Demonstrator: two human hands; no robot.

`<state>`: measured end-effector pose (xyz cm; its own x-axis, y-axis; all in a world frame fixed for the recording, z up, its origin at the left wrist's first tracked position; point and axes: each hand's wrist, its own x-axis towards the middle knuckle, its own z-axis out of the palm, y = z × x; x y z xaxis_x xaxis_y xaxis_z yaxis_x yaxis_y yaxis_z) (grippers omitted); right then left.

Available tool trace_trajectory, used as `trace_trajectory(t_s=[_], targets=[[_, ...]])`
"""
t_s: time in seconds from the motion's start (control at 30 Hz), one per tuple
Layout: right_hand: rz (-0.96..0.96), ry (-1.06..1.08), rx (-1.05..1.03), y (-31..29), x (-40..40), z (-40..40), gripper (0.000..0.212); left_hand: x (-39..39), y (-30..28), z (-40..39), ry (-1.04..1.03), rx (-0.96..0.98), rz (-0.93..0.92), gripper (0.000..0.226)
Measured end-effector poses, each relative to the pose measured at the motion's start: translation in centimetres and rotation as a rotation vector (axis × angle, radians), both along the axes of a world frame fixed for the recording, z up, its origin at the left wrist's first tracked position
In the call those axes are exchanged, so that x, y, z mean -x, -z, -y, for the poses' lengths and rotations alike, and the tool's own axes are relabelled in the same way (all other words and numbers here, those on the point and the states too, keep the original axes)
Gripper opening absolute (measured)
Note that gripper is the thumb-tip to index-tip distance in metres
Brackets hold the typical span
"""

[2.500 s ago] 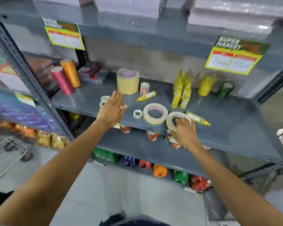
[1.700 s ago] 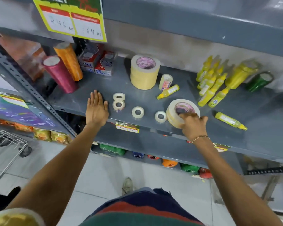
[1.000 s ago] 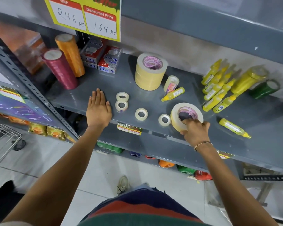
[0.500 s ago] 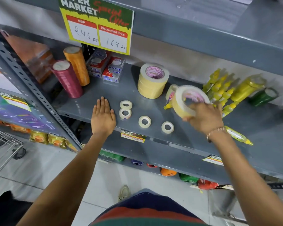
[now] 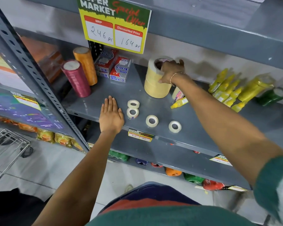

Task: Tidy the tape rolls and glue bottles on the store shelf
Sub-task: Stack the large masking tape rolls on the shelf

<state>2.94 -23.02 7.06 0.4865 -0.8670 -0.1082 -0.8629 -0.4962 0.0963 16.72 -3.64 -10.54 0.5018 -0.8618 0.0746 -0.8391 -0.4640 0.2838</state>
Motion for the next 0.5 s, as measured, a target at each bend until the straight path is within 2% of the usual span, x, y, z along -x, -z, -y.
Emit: trace_trajectory(t_s=[0.4, 0.5], targets=[[-0.016, -0.029, -0.010, 0.02, -0.50, 0.37, 0.048, 0.10, 0.19, 0.09, -0.014, 0.025, -0.008, 0.058], [-0.042, -0.035, -0.050, -0.60, -0.35, -0.24, 0.059, 0.11, 0.10, 0.04, -0.016, 0.022, -0.005, 0.058]])
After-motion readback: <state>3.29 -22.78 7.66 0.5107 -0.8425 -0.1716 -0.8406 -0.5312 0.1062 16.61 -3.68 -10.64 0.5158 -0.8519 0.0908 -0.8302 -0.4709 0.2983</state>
